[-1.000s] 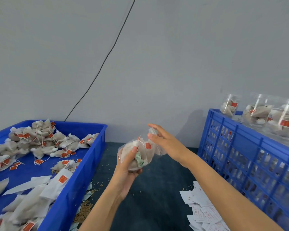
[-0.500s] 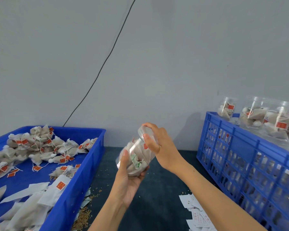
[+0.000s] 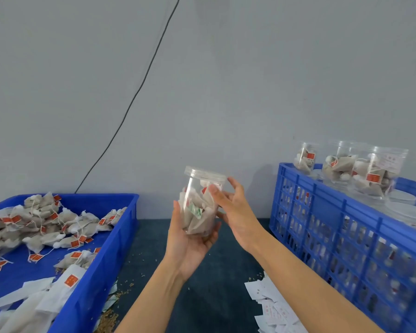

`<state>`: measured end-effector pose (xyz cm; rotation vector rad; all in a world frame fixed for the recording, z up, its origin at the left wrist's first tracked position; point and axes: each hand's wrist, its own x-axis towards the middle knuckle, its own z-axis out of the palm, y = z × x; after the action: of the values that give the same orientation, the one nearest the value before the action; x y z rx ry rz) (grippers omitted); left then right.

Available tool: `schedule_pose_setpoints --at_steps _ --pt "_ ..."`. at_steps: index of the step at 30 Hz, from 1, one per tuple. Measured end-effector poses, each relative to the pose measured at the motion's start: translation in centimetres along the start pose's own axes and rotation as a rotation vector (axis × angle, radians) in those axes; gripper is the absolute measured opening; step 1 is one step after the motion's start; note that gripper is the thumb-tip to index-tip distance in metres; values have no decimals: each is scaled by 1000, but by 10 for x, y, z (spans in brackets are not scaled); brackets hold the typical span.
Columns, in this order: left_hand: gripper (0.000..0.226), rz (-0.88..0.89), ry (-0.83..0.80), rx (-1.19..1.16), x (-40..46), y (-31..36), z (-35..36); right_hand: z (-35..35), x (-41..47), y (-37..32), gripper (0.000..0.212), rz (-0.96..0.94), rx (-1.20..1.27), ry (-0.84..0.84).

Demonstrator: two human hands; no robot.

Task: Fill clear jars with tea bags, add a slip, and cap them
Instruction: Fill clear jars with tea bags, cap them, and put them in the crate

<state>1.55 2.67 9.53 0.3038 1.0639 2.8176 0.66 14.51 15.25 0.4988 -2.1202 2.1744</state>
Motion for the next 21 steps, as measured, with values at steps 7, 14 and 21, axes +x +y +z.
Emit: schedule_pose_setpoints --at_steps 7,14,21 --pt "87 -221 -152 80 17 -18 43 -42 -18 -15 65 33 -129 99" --pt "42 -28 -53 506 44 -52 132 -134 -42 -72 67 -50 -272 359" --pt "17 262 -241 604 65 -103 245 -244 -76 -121 72 -73 -308 576"
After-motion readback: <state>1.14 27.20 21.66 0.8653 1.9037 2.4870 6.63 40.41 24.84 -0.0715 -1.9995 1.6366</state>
